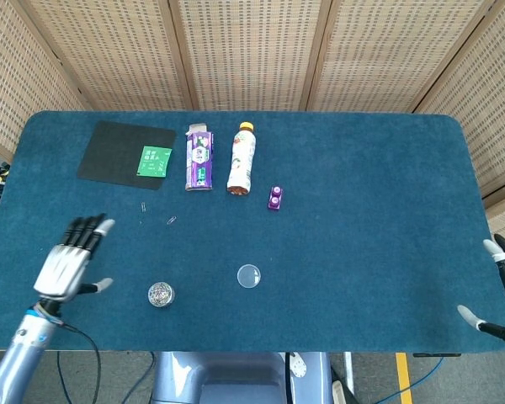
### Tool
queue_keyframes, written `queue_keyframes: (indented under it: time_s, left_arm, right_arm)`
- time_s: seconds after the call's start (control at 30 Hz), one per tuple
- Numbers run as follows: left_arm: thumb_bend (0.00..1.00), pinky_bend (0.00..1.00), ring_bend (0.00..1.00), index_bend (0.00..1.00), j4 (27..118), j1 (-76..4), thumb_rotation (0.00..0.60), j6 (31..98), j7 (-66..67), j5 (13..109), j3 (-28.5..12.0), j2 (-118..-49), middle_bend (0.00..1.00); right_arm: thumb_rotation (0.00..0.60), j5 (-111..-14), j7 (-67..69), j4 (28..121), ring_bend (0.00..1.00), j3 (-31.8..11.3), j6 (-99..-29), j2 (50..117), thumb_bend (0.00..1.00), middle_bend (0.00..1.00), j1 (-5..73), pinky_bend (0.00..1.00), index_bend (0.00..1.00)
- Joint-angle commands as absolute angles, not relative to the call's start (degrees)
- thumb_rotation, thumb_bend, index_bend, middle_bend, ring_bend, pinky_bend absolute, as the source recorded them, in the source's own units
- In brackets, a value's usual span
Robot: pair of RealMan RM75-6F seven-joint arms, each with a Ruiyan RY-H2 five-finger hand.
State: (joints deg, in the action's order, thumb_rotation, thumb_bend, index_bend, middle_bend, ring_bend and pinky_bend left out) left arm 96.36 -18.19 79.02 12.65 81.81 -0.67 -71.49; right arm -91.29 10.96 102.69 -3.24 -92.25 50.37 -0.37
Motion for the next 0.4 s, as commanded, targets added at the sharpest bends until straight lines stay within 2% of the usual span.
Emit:
queue_keyframes:
  time_s: [0.03,0.2,0.4]
  left_arm:
    - [0.0,0.0,0.0,0.0,102.7,-12.3,0.6,85.5,15.3,76.4,-2.5,-67.0,0.0]
    - [0.0,0.0,0.0,0.0,102.9,-8.5,0.6,87.3,9.8,77.5,-0.2,-63.4,0.0]
    - [0.0,0.0,0.0,0.0,101.5,-8.3,0.6,85.2,6.4,78.5,0.2,-62.6,0.0]
  right_arm:
    - [0.6,-91.3,10.8,102.8,0.0,-3.3,-92.4,50.4,0.0,0.0,-0.4,0.0,0.02]
    - [0.6,-91.2,10.6,102.7,0.0,-3.3,-92.5,50.5,0.0,0.0,-0.5,0.0,0.02]
    - [0.6,-90.4,9.1,102.7,0.0,-3.6,-92.3,51.0,0.0,0.0,-0.4,0.0,0.02]
